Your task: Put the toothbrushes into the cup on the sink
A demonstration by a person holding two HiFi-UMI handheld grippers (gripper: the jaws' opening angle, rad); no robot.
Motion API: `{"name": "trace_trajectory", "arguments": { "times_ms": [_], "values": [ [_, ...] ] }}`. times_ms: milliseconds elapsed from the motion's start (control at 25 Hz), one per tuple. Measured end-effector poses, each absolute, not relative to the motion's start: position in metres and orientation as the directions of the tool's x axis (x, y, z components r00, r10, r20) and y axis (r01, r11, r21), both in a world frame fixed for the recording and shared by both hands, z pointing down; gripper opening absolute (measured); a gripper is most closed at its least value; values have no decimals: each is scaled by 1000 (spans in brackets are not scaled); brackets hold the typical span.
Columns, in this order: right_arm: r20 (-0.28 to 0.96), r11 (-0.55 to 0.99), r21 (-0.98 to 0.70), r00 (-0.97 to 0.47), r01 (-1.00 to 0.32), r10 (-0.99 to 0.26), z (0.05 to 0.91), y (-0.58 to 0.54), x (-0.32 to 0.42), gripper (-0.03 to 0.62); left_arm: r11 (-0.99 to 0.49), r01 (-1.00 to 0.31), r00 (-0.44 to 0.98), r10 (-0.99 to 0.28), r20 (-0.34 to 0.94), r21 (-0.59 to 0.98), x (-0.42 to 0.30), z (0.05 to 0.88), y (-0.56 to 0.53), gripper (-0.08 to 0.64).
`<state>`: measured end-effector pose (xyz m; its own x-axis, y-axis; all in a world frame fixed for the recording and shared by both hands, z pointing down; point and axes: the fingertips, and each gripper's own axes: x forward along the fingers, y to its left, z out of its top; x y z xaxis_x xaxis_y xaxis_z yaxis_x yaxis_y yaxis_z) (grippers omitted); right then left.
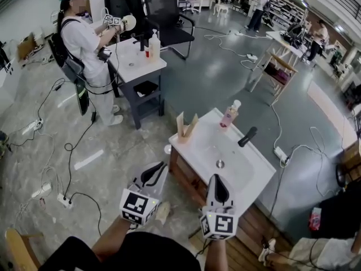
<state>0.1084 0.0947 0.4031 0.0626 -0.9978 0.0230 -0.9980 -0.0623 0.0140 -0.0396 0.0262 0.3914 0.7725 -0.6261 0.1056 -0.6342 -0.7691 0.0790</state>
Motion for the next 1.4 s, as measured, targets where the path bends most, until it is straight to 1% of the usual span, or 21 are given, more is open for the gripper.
{"name": "trace_trajectory", "arguments": {
  "times_ms": [240,1400],
  "values": [
    [23,-50,9,50,-999,-998,404,116,97,-2,-766,-643,760,-635,137,17,-56,403,49,12],
    [26,-41,1,41,-999,-999,406,123,95,-2,-764,-645,758,-638,135,5,-58,404,57,6]
  ]
}}
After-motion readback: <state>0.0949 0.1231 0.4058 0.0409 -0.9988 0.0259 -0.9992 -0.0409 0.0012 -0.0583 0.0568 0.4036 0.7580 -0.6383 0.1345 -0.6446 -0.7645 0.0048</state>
